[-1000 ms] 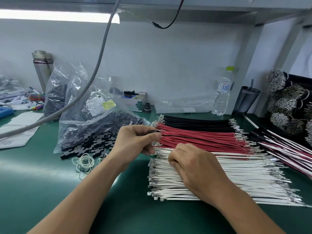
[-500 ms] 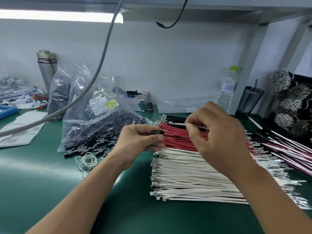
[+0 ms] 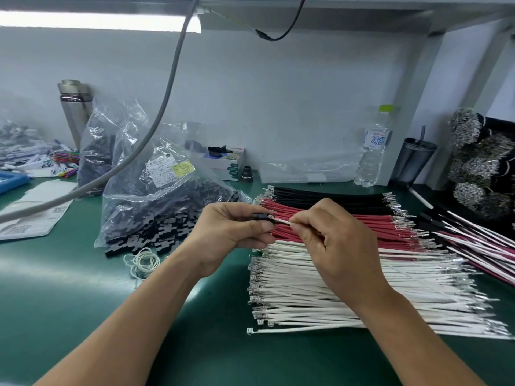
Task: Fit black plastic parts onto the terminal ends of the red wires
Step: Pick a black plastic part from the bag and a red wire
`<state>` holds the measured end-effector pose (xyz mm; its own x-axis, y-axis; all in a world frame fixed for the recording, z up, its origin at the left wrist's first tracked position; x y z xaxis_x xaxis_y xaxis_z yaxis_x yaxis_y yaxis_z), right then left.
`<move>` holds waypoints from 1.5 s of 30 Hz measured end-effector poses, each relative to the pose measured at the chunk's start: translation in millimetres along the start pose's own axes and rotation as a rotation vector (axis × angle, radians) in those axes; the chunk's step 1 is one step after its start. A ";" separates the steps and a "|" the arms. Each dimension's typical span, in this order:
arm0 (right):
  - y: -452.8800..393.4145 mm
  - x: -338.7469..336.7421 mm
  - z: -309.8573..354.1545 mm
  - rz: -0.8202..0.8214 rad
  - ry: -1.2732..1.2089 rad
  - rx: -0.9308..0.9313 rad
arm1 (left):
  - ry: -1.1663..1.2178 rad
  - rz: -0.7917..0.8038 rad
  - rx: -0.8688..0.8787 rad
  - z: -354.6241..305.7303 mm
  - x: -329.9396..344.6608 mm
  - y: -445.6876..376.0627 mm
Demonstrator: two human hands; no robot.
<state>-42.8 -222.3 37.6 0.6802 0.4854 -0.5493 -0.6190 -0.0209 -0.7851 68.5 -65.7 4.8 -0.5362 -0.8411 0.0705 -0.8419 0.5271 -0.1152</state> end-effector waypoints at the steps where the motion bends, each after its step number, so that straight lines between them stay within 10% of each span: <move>1: 0.5 -0.1 -1.4 -0.004 -0.028 0.012 | -0.005 0.009 -0.002 0.3 0.6 0.0; 30: 3.6 13.1 2.8 0.042 0.140 -0.091 | -0.423 -0.034 0.124 -3.5 -1.6 1.0; 45: 6.8 20.4 -7.8 0.057 -0.245 0.166 | -0.339 0.036 0.145 0.1 2.3 1.4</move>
<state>-30.0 -219.3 18.9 0.5399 0.6842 -0.4903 -0.7231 0.0789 -0.6862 66.1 -66.9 4.7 -0.4948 -0.8275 -0.2654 -0.7927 0.5549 -0.2524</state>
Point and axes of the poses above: each hand's wrist, its own y-axis away from the middle knuckle, its own x-axis out of the palm, z = x × y, the point moved 5 cm from there along -y, towards the middle knuckle, and after that the axes turned 8 degrees about -y, right-handed, at the moved point
